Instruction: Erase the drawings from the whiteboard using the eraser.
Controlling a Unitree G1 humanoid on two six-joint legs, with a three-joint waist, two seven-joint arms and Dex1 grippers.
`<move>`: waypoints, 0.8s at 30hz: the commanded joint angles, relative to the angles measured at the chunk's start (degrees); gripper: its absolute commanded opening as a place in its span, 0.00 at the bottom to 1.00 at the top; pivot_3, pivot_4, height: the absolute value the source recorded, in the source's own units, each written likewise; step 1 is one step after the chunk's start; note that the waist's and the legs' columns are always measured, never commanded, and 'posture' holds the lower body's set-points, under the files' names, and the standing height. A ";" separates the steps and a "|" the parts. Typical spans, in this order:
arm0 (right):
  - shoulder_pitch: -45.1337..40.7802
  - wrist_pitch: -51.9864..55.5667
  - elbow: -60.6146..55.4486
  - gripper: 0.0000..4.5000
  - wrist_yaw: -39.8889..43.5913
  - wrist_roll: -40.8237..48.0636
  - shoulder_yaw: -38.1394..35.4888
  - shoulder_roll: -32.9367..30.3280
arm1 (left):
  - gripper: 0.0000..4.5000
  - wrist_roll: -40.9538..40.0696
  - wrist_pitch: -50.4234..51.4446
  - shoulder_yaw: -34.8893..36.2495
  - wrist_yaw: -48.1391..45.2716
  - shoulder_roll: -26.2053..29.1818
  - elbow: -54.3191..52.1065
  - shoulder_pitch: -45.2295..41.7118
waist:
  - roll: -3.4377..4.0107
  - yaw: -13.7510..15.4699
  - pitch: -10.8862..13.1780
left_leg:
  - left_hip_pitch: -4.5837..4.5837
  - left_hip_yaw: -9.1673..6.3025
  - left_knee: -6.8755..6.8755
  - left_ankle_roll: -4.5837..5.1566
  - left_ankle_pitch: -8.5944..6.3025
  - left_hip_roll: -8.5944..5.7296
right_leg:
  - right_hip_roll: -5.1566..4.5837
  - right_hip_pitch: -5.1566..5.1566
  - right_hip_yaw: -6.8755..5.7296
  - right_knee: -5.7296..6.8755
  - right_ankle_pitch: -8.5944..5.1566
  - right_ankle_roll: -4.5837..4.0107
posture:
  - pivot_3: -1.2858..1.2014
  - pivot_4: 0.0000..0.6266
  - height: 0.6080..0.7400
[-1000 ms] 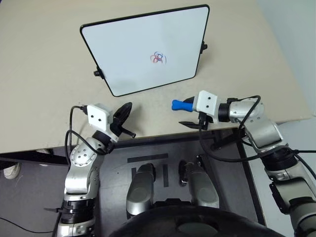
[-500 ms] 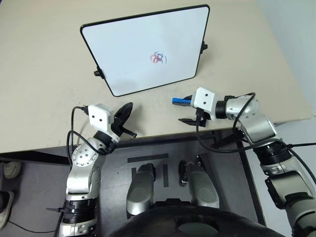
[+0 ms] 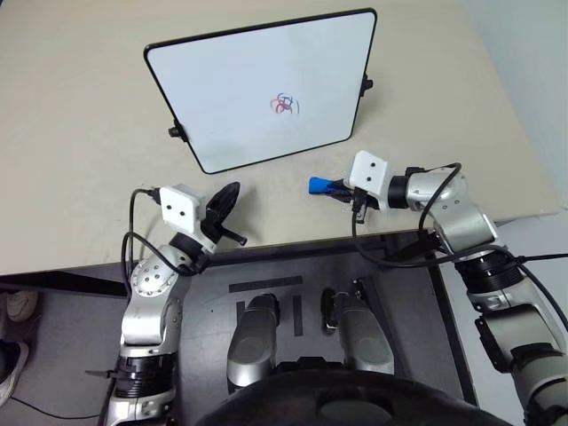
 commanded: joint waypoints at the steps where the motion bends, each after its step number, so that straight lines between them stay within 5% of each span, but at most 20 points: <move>1: -0.01 -0.91 0.28 0.01 -0.78 -1.08 -0.02 0.06 | 0.00 0.36 -1.40 -0.46 0.02 -0.24 -0.67 -0.34 | 0.00 0.00 0.00 | 0.00 0.00 0.00 0.00 0.00 0.00 | 0.00 0.00 0.00 0.00 -0.01 0.01 | 0.52 0.24 1.00; 13: -5.37 -12.47 -3.13 0.01 -5.77 -1.89 -3.48 2.49 | 0.00 0.27 -1.29 0.03 -0.23 0.04 -0.77 -0.07 | 0.01 -0.12 0.01 | -0.02 0.00 0.00 -0.06 0.05 0.02 | 0.00 -0.05 0.00 0.02 -0.11 0.19 | 0.52 0.24 1.00; 24: -19.73 -40.97 21.49 0.01 -18.15 -10.79 -2.18 8.08 | 0.00 0.24 -1.43 0.26 -0.61 0.46 0.20 -0.97 | 0.02 0.00 0.01 | -0.08 0.02 -0.03 -0.07 -0.04 0.12 | -0.02 -0.22 -0.04 0.01 0.29 -0.47 | 0.52 0.24 1.00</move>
